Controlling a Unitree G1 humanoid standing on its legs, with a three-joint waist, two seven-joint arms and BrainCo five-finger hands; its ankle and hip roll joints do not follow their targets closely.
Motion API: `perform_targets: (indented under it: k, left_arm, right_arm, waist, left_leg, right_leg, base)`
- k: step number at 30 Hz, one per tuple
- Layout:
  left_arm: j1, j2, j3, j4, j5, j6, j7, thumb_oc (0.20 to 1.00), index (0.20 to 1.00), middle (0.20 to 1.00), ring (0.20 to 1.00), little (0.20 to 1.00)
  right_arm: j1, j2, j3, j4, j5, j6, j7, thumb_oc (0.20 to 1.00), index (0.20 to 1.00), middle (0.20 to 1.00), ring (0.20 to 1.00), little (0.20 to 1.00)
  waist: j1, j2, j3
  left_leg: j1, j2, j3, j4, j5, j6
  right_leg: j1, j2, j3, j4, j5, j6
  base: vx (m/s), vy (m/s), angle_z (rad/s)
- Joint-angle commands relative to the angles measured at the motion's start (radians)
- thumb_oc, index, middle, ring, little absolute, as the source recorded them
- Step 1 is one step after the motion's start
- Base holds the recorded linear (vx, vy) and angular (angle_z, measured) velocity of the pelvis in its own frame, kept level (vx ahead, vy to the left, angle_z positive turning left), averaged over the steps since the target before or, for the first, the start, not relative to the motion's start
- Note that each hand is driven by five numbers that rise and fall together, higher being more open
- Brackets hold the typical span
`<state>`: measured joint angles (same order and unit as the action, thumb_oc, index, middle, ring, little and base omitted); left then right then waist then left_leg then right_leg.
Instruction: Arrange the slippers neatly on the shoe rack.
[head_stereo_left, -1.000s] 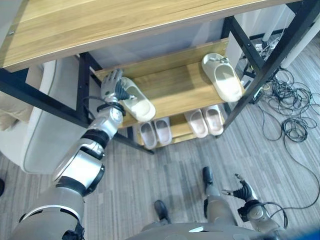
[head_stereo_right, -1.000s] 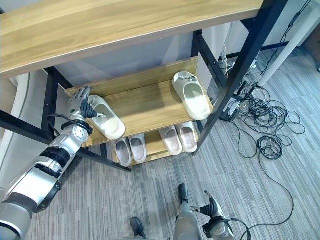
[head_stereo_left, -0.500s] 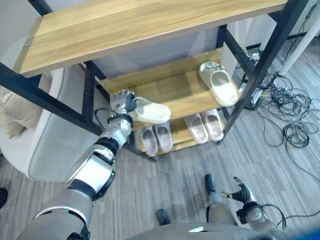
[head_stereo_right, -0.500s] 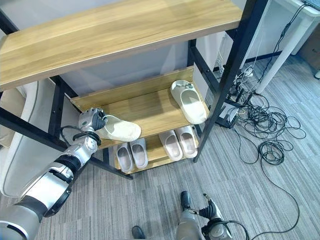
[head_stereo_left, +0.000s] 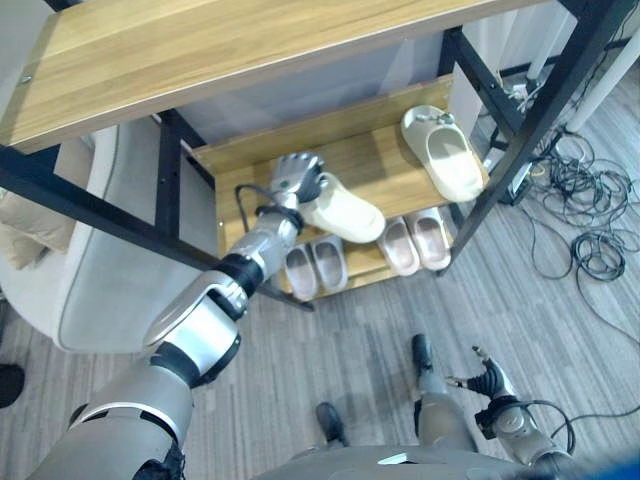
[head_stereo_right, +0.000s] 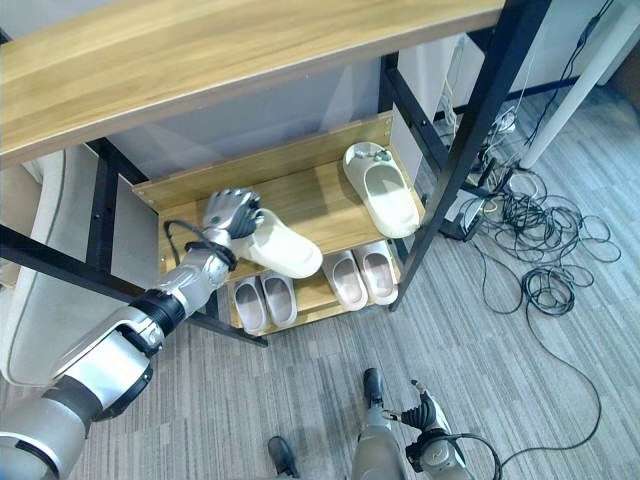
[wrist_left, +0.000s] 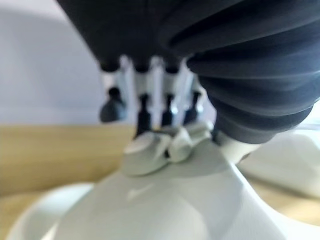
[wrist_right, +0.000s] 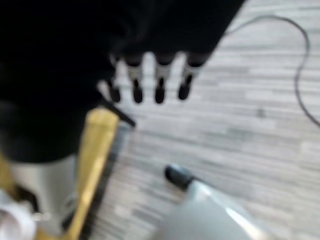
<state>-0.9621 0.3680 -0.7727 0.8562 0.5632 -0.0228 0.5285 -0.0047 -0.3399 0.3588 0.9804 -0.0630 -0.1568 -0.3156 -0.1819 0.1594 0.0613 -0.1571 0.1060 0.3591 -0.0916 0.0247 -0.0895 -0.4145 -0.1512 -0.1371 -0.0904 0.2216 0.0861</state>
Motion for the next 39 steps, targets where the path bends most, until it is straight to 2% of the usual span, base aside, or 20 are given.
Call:
perform_targets:
  k: [1, 5, 12, 16, 20, 25, 39]
  left_arm:
    - [-0.100, -0.024, 0.037, 0.011, 0.068, -0.056, 0.011, 0.200, 0.200, 0.200, 0.200, 0.200]
    - [-0.140, -0.028, -0.047, -0.020, 0.181, -0.055, 0.009, 0.200, 0.200, 0.200, 0.200, 0.200]
    - [-0.210, 0.029, -0.103, 0.009, 0.291, -0.016, 0.025, 0.200, 0.200, 0.200, 0.200, 0.200]
    - [-0.213, 0.051, -0.082, 0.025, 0.283, 0.001, 0.054, 0.200, 0.200, 0.200, 0.200, 0.200]
    - [-0.264, 0.102, -0.118, 0.040, 0.330, 0.020, 0.061, 0.200, 0.200, 0.200, 0.200, 0.200]
    - [-0.302, 0.133, -0.109, 0.056, 0.308, 0.027, 0.077, 0.200, 0.200, 0.200, 0.200, 0.200]
    - [-0.394, 0.145, -0.110, 0.088, 0.299, 0.051, 0.092, 0.200, 0.200, 0.200, 0.200, 0.200]
  right_arm:
    - [-0.052, -0.029, 0.004, 0.023, 0.004, -0.015, -0.008, 1.000, 1.000, 1.000, 1.000, 1.000]
    - [-0.067, -0.035, 0.004, 0.051, -0.001, -0.019, -0.013, 1.000, 1.000, 1.000, 1.000, 1.000]
    - [-0.094, -0.037, 0.001, 0.057, -0.003, -0.030, -0.042, 1.000, 1.000, 1.000, 1.000, 1.000]
    - [-0.093, -0.031, 0.002, 0.061, -0.002, -0.034, -0.052, 1.000, 1.000, 1.000, 1.000, 1.000]
    - [-0.104, -0.030, 0.000, 0.079, 0.009, -0.038, -0.059, 1.000, 1.000, 1.000, 1.000, 1.000]
    - [-0.101, -0.022, 0.006, 0.076, 0.009, -0.042, -0.062, 1.000, 1.000, 1.000, 1.000, 1.000]
    - [-0.104, -0.023, 0.018, 0.079, 0.010, -0.048, -0.063, 1.000, 1.000, 1.000, 1.000, 1.000]
  waist:
    - [-0.047, 0.001, 0.033]
    - [-0.060, 0.023, 0.028]
    - [-0.060, 0.043, 0.035]
    - [-0.056, 0.043, 0.037]
    - [-0.051, 0.047, 0.041]
    - [-0.054, 0.045, 0.050]
    - [-0.057, 0.048, 0.057]
  left_leg:
    - [-0.041, 0.079, -0.040, 0.004, 0.057, -0.060]
    - [-0.033, 0.078, -0.033, 0.004, 0.053, -0.063]
    - [-0.048, 0.079, -0.029, 0.004, 0.059, -0.066]
    - [-0.053, 0.080, -0.032, 0.004, 0.062, -0.067]
    - [-0.068, 0.079, -0.037, 0.004, 0.064, -0.068]
    - [-0.077, 0.077, -0.039, 0.004, 0.065, -0.067]
    - [-0.103, 0.075, -0.042, 0.004, 0.068, -0.066]
  right_leg:
    - [0.082, -0.050, 0.000, 0.004, -0.075, 0.101]
    - [0.081, -0.049, 0.010, 0.007, -0.078, 0.103]
    - [0.055, -0.049, 0.013, 0.009, -0.072, 0.106]
    - [0.051, -0.050, 0.012, 0.011, -0.070, 0.106]
    - [0.037, -0.054, 0.008, 0.011, -0.065, 0.108]
    - [0.027, -0.056, 0.006, 0.014, -0.061, 0.109]
    - [-0.007, -0.055, 0.012, 0.018, -0.054, 0.109]
  base:
    - [0.05, 0.001, -0.23]
    - [0.05, 0.001, -0.16]
    - [0.01, -0.001, -0.05]
    - [0.00, -0.003, -0.01]
    - [0.00, 0.000, 0.00]
    - [0.00, 0.001, 0.01]
    - [0.00, 0.000, 0.00]
